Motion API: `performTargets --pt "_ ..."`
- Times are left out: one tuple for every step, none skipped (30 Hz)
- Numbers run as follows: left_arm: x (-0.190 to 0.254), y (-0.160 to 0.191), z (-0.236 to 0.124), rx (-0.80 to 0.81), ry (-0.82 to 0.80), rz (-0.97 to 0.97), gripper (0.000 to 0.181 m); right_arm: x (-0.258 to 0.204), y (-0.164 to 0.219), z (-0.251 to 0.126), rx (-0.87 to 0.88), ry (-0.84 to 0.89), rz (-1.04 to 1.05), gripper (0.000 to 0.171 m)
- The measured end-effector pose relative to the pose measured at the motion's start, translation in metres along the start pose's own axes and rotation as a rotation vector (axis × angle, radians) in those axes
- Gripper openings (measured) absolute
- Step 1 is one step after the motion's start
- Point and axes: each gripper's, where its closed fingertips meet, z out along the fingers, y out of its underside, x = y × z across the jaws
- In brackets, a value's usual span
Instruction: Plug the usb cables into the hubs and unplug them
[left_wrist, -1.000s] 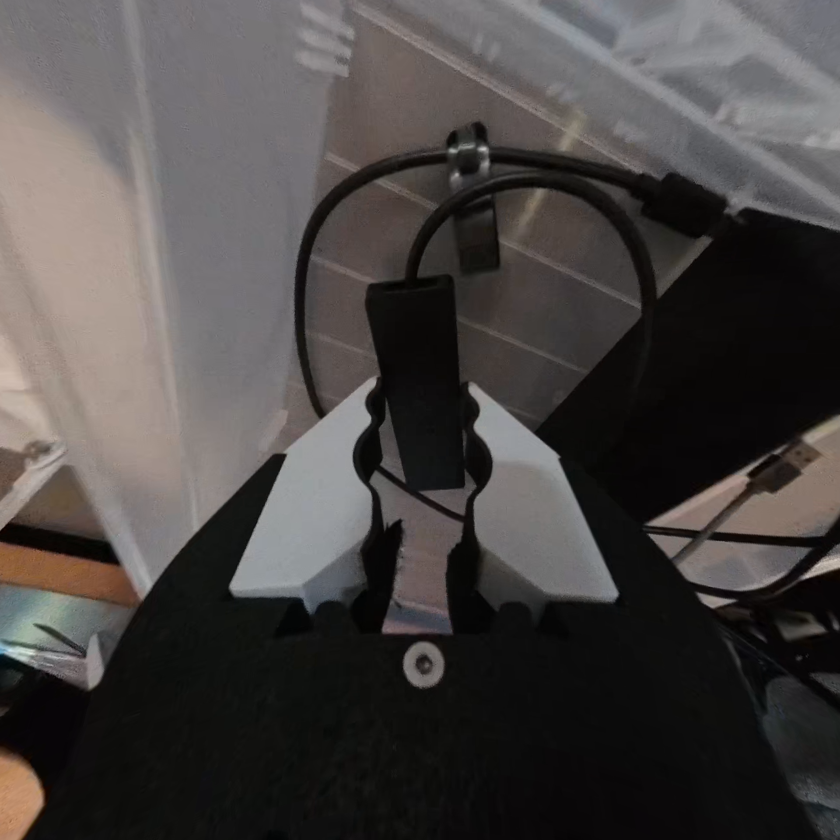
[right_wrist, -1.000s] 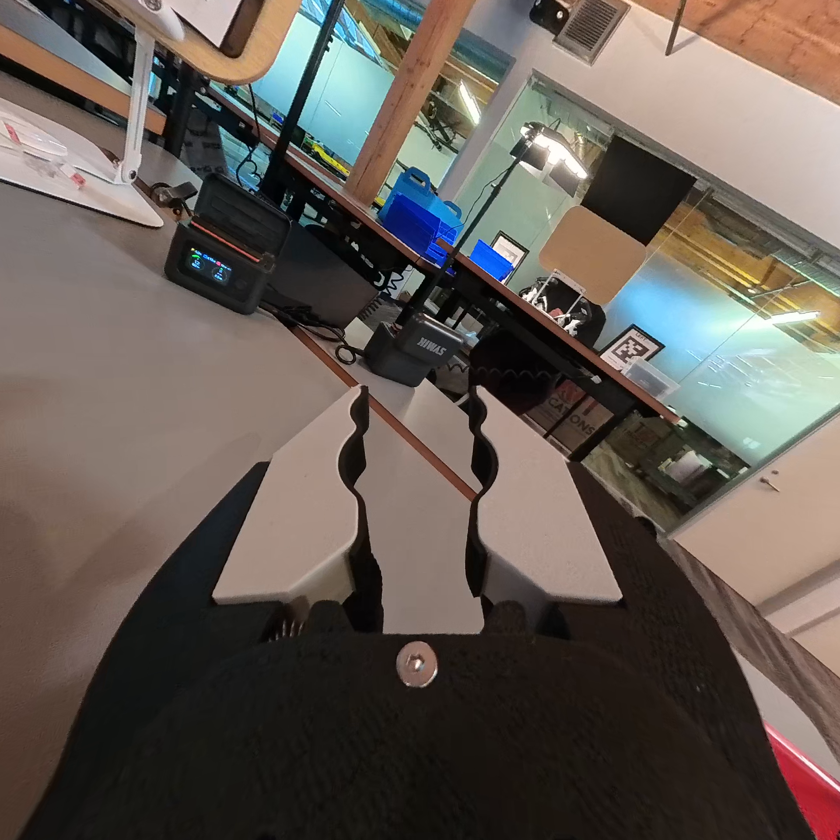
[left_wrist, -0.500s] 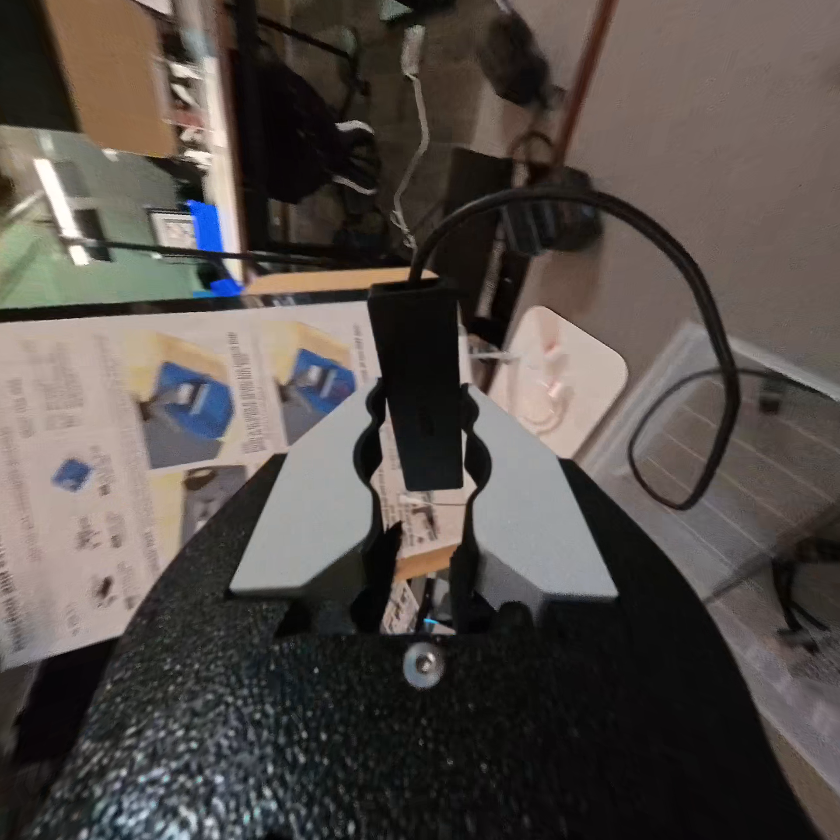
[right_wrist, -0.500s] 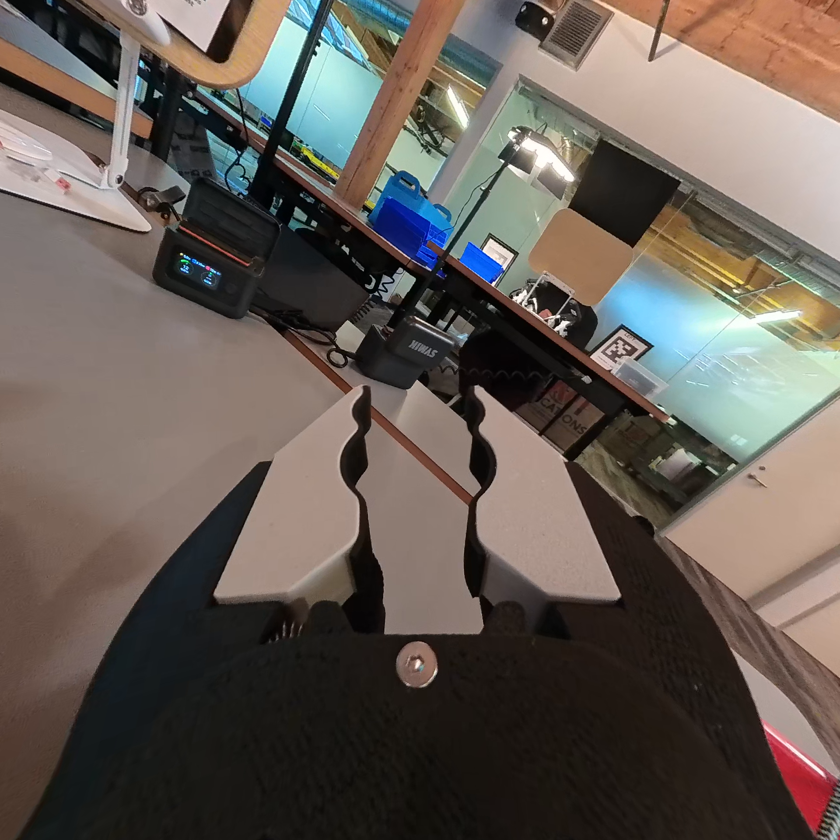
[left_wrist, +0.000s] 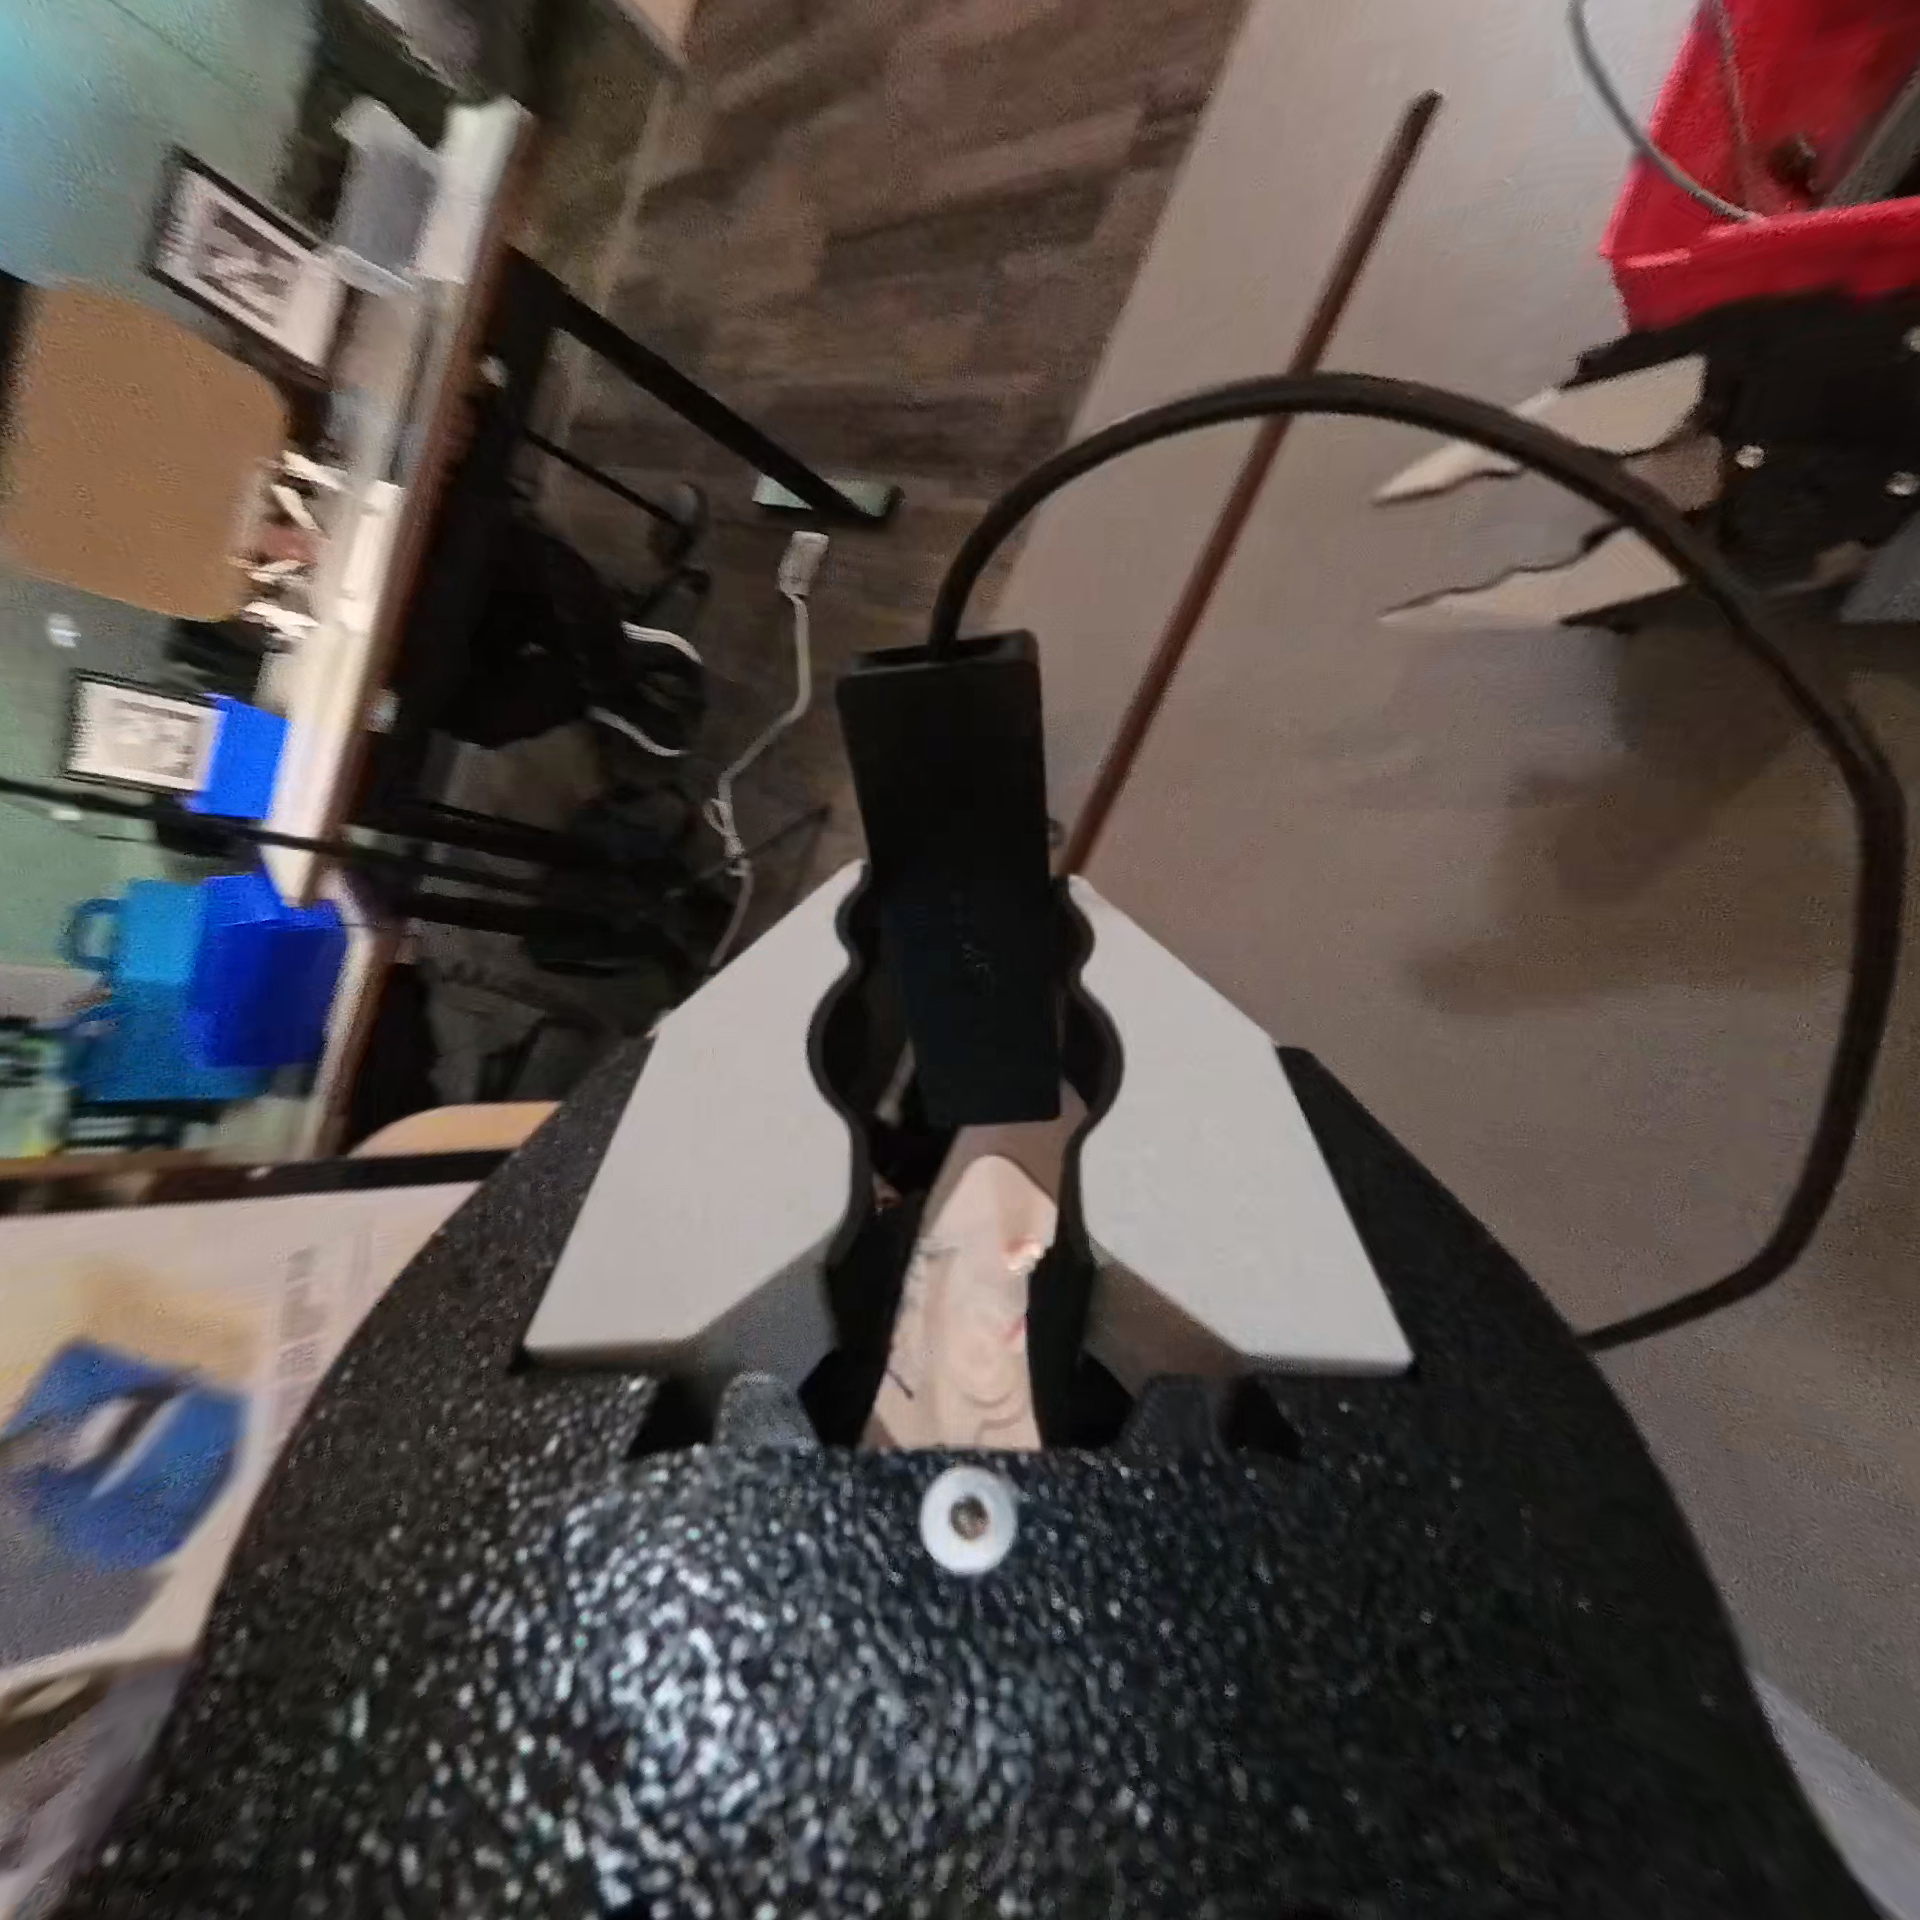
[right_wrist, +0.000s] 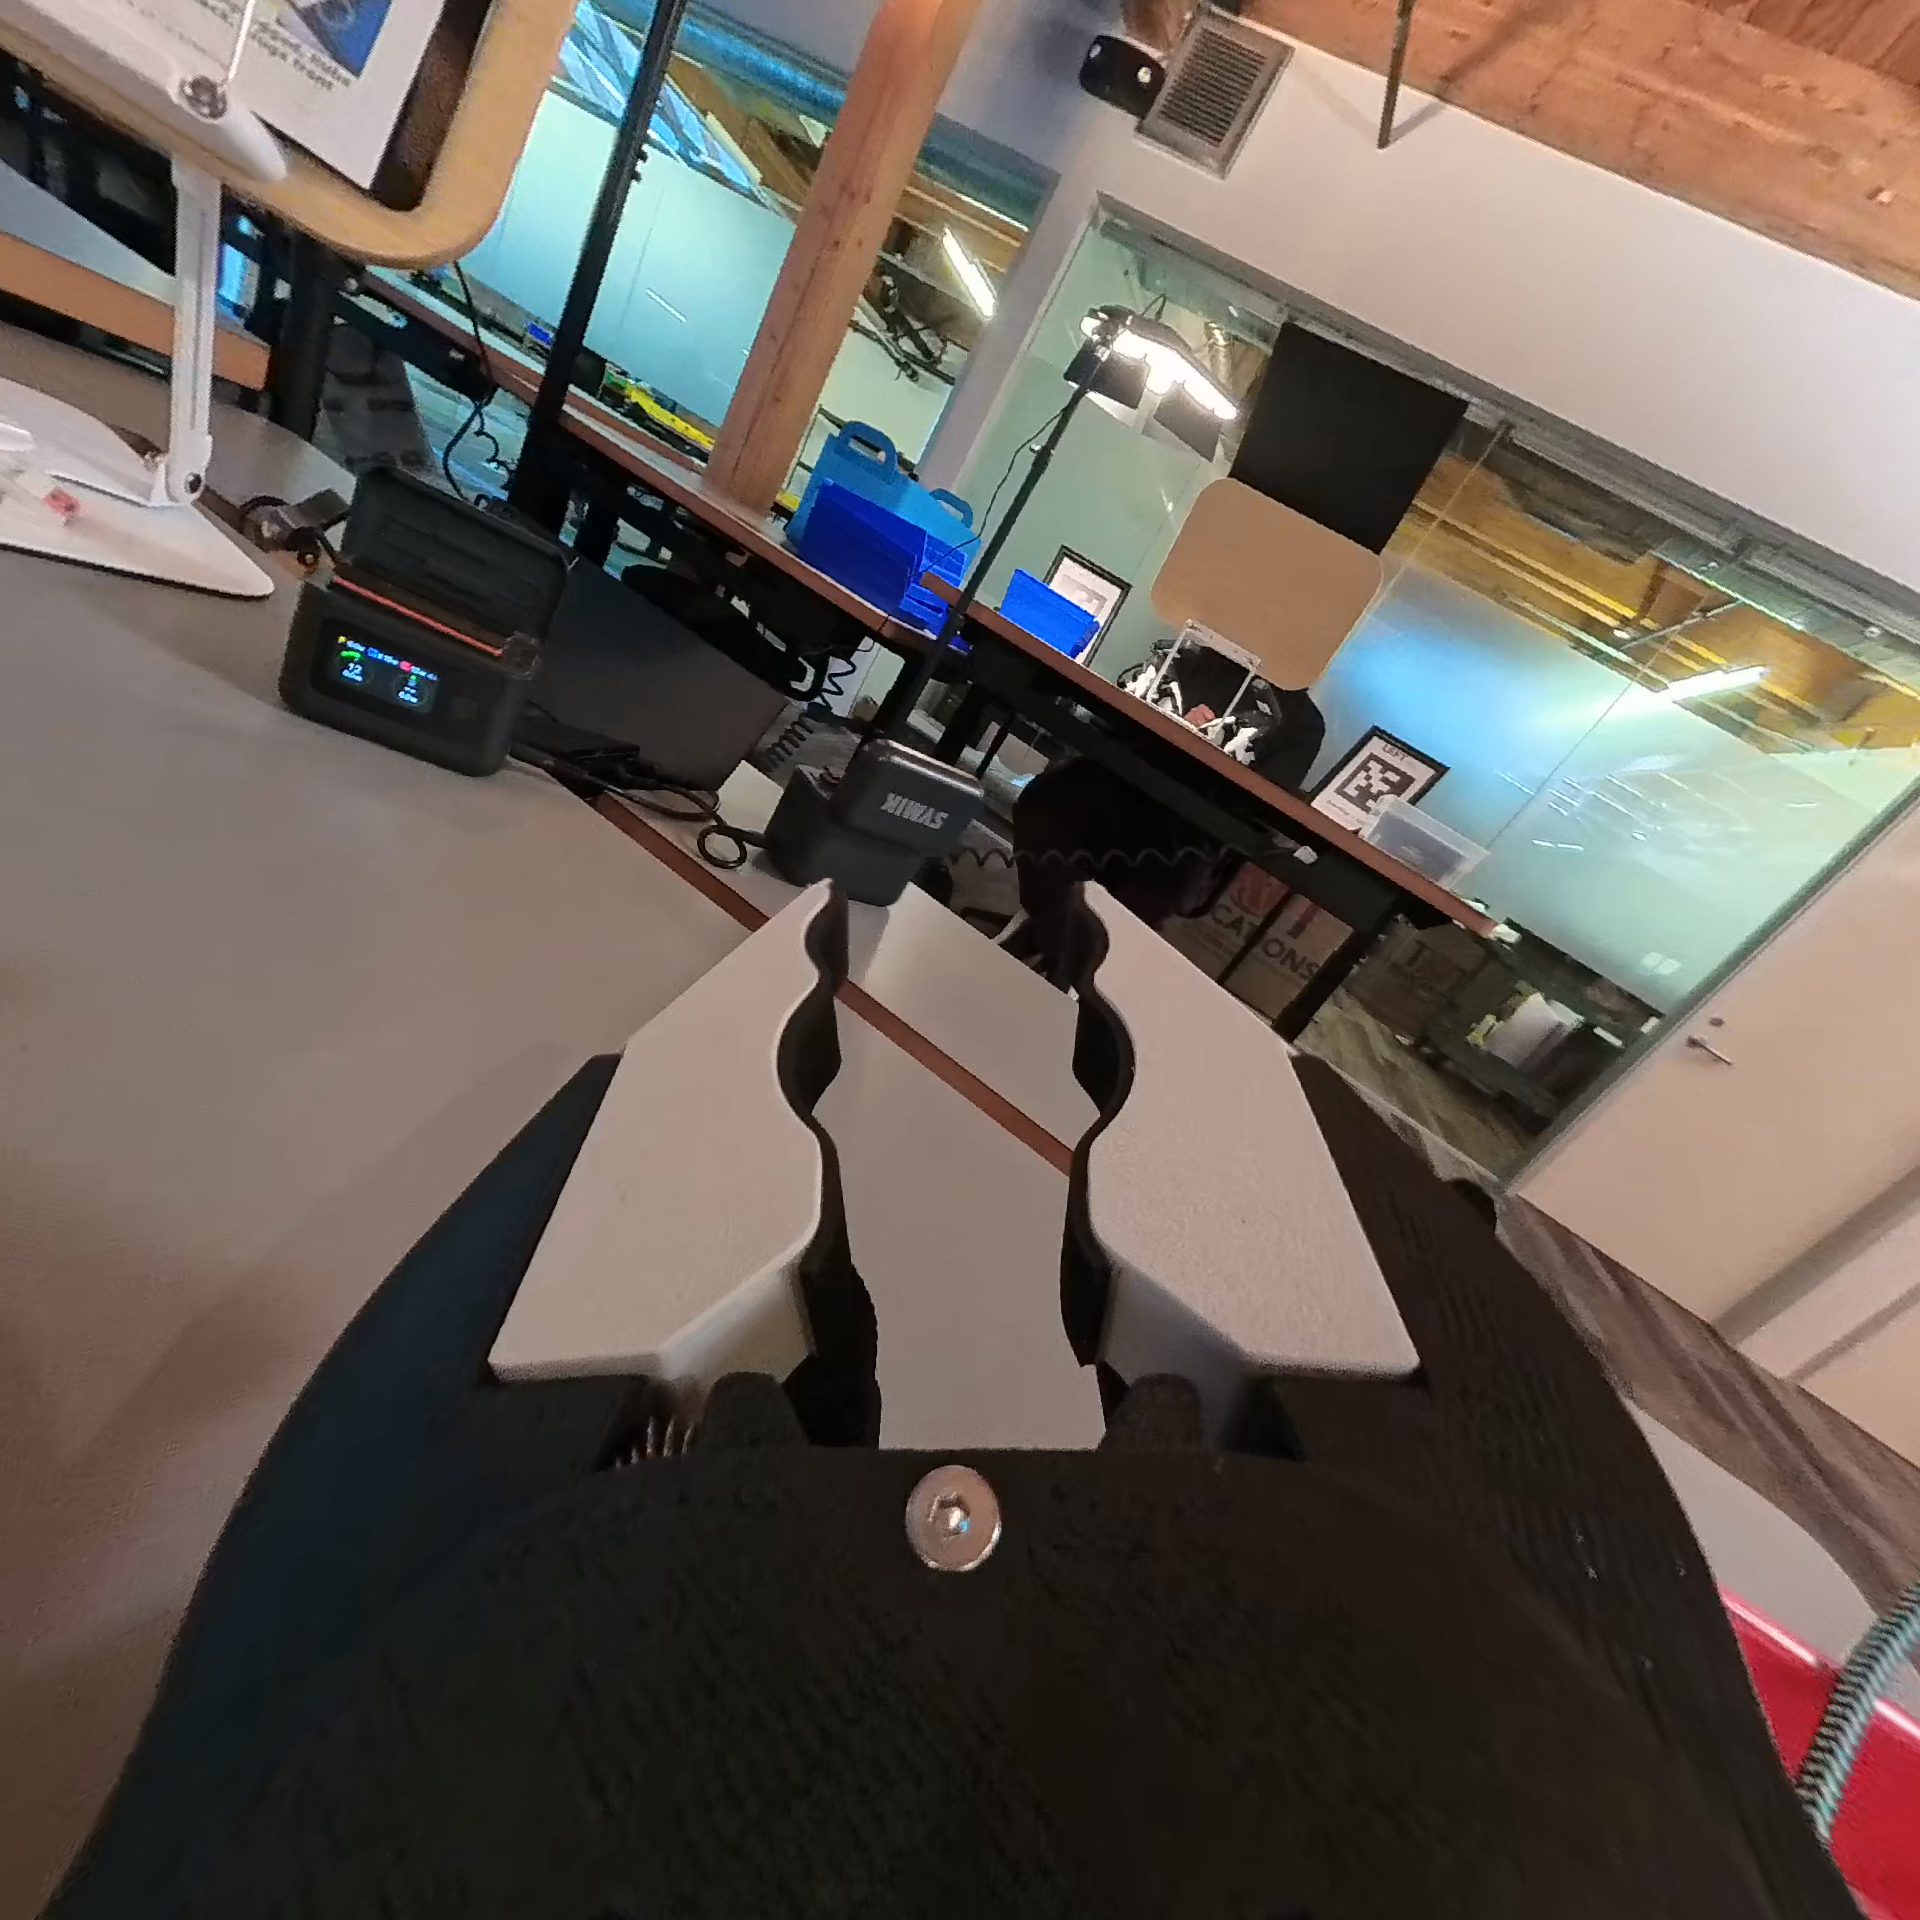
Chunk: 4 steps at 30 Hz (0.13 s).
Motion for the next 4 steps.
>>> performTargets --pt "0.020 0.010 0.021 -0.029 0.069 -0.012 0.031 0.002 0.000 0.000 0.000 0.009 0.003 0.041" --pt "0.039 0.023 0.043 -0.071 0.131 -0.018 0.030 0.004 0.000 -0.001 0.000 0.017 0.006 0.041" --pt "0.057 0.037 0.063 -0.110 0.178 -0.023 0.031 0.005 0.000 -0.001 -0.001 0.021 0.009 0.041" --pt "0.078 0.050 0.081 -0.144 0.233 -0.024 0.031 0.005 0.001 -0.001 -0.002 0.024 0.013 0.041"
